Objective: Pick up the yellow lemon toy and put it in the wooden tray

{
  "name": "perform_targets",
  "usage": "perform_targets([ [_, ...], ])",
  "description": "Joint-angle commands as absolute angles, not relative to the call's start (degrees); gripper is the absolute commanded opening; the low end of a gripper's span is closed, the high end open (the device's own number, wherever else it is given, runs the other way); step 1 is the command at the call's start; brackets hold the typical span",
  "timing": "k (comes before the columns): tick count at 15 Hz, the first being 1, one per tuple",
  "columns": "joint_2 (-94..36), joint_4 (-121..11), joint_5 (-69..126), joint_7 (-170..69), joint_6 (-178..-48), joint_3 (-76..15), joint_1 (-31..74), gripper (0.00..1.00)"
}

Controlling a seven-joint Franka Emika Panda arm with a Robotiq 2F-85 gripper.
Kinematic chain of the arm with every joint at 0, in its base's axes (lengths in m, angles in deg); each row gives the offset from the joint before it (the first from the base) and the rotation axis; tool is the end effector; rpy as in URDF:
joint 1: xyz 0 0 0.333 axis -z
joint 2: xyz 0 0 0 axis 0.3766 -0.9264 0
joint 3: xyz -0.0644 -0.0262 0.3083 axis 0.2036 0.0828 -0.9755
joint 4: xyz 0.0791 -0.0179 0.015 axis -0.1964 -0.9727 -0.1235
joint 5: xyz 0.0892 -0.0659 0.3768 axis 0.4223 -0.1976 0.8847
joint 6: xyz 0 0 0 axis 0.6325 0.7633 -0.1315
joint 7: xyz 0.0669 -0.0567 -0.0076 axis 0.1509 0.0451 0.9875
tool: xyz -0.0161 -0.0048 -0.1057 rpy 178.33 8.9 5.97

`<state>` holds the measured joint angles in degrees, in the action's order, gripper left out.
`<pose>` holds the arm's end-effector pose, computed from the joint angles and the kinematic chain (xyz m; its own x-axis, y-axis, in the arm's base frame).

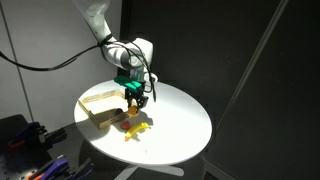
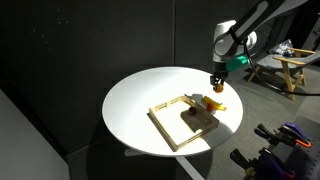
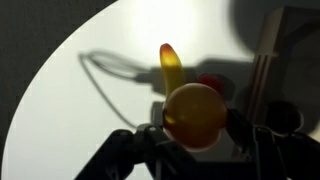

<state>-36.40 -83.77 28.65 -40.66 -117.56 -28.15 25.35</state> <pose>0.5605 -0.0919 0.2083 0.9943 -0.0210 -0.1042 -0.0144 -0.9979 0.0637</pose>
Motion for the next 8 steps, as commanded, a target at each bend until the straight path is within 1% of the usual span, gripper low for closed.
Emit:
perform_targets([
  [1,-31.1,-88.5,27.3,-41.2,-117.0,-29.9,24.2,0.4],
  [8,-26.3,-94.4,28.0,-40.0,-118.7,-33.3,22.9,0.4],
])
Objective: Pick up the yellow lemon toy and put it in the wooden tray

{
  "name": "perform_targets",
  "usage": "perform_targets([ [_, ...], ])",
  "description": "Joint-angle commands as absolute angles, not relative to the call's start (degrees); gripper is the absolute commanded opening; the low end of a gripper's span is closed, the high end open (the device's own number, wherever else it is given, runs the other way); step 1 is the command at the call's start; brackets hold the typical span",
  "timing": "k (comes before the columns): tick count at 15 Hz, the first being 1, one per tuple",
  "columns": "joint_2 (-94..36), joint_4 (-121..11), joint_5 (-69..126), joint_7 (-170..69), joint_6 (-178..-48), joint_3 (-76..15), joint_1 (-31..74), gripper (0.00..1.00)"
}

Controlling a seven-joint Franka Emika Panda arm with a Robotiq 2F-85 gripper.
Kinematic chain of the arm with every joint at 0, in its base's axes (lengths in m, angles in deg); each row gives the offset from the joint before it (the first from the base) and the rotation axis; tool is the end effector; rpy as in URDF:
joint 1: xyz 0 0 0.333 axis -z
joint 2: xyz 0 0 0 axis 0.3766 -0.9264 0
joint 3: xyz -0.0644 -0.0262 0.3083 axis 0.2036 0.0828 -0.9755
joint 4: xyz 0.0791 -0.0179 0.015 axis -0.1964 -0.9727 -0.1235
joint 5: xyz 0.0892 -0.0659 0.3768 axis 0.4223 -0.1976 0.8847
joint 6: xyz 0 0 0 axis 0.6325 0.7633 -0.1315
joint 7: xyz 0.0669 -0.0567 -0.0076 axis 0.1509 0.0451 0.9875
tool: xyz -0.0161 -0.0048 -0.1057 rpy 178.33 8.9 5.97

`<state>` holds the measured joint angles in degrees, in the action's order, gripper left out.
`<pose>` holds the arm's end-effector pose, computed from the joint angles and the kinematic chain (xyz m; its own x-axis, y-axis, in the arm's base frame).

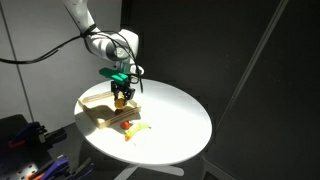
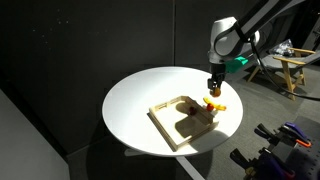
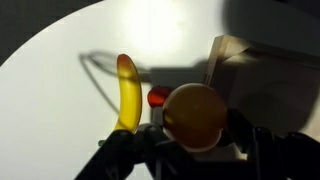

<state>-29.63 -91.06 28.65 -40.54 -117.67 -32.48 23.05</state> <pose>0.5322 -0.0250 0.2261 0.9898 0.0920 -0.1087 0.0956 -0.9950 0.0288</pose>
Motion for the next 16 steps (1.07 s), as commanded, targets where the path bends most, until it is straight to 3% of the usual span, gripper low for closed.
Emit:
perform_targets([
  [1,-25.9,-95.0,28.0,-40.3,-119.4,-33.5,22.7,0.4],
  [3,-25.4,-95.9,28.1,-40.5,-120.7,-33.8,22.7,0.4],
  [4,-27.8,-93.6,28.6,-40.6,-119.2,-33.8,22.9,0.65],
  [15,-27.2,-94.5,28.6,-40.6,-120.1,-34.0,22.9,0.65],
  [16,-27.2,-94.5,28.6,-40.6,-120.1,-34.0,22.9,0.4],
])
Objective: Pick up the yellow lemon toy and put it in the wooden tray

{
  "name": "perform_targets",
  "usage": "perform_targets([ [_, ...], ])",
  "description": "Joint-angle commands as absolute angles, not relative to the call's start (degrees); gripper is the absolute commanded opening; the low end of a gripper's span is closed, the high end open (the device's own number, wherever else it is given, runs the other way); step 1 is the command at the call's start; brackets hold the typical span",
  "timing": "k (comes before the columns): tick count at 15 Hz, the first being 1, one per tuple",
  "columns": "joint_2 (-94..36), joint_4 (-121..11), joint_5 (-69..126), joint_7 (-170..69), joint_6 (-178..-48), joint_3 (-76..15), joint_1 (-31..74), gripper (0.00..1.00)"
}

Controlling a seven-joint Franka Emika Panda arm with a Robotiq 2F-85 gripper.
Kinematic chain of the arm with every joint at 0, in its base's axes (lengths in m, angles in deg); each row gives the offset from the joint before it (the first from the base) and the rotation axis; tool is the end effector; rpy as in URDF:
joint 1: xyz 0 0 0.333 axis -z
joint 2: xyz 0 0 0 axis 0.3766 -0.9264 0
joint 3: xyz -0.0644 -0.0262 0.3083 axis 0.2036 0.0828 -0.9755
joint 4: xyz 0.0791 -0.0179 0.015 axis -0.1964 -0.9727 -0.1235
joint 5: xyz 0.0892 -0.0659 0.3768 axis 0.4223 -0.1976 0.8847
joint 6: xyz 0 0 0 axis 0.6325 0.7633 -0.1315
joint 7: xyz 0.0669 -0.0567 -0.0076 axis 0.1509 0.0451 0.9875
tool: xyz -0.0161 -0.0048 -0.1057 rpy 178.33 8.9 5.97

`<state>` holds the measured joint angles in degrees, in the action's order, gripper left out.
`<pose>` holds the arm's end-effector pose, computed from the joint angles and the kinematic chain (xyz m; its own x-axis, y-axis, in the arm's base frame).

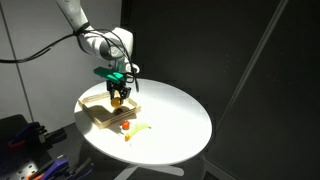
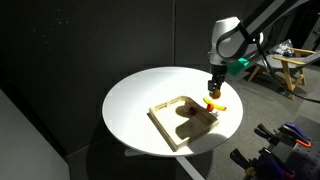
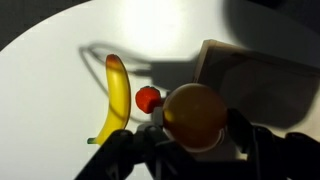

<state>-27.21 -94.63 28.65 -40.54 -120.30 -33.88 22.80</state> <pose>0.5183 -0.0088 0.2293 0.9892 0.1217 -0.0821 0.1239 -0.9920 0.0231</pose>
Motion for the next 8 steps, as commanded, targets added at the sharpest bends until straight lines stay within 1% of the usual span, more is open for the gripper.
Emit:
perform_targets([
  [1,-26.9,-94.6,28.2,-41.0,-120.6,-33.9,22.7,0.4],
  [8,-27.2,-93.3,27.7,-43.3,-121.4,-34.1,21.3,0.4],
])
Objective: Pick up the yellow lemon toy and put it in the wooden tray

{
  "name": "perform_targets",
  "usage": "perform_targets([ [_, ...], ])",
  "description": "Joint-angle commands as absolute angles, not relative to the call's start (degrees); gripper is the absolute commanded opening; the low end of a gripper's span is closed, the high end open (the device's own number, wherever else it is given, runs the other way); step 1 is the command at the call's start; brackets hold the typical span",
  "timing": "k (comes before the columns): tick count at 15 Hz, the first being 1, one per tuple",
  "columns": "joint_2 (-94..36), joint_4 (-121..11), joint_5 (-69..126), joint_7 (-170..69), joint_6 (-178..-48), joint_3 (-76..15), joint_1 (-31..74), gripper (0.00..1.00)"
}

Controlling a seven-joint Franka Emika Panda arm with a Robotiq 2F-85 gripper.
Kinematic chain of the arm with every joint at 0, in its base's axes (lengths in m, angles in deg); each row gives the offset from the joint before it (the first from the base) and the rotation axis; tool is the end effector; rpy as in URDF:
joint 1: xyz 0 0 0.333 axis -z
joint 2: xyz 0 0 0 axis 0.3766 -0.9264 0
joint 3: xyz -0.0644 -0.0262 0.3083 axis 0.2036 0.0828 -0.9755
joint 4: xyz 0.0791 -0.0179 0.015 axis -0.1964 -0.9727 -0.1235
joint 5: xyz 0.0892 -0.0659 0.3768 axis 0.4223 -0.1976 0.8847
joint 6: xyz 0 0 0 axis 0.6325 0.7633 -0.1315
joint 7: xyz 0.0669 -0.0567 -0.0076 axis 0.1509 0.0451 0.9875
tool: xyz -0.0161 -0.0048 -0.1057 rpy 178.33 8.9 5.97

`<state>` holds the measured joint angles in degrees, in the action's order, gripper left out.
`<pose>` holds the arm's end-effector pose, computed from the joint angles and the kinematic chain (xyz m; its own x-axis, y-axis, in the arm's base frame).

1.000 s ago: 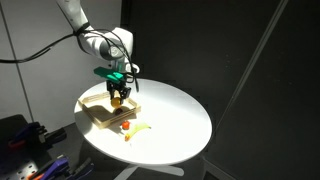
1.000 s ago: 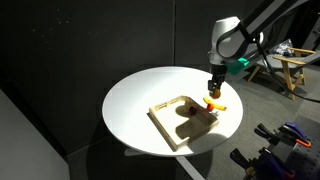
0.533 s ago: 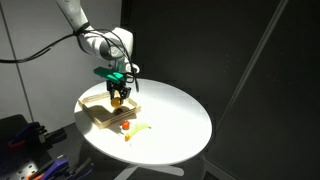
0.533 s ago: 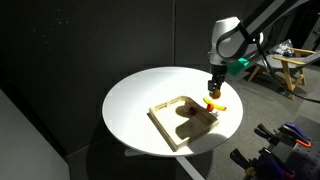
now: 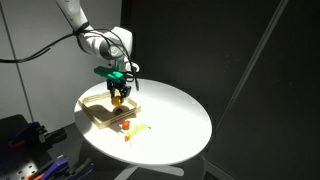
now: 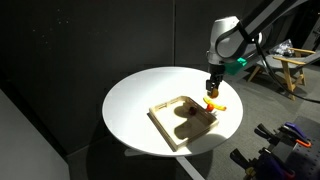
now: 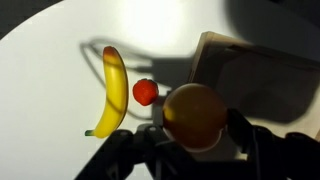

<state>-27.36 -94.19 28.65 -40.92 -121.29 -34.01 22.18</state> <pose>0.5230 -0.0019 0.2321 0.9899 0.1286 -0.0598 0.1303 -0.9912 0.0253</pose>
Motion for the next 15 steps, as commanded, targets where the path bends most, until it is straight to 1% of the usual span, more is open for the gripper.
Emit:
perform_targets([
  [1,-27.3,-93.2,27.5,-44.0,-121.6,-34.1,21.0,0.4],
  [10,-28.5,-90.8,27.4,-52.1,-123.7,-34.8,17.0,0.4],
  [15,-30.6,-87.1,28.2,-55.0,-121.8,-35.9,14.8,0.4],
])
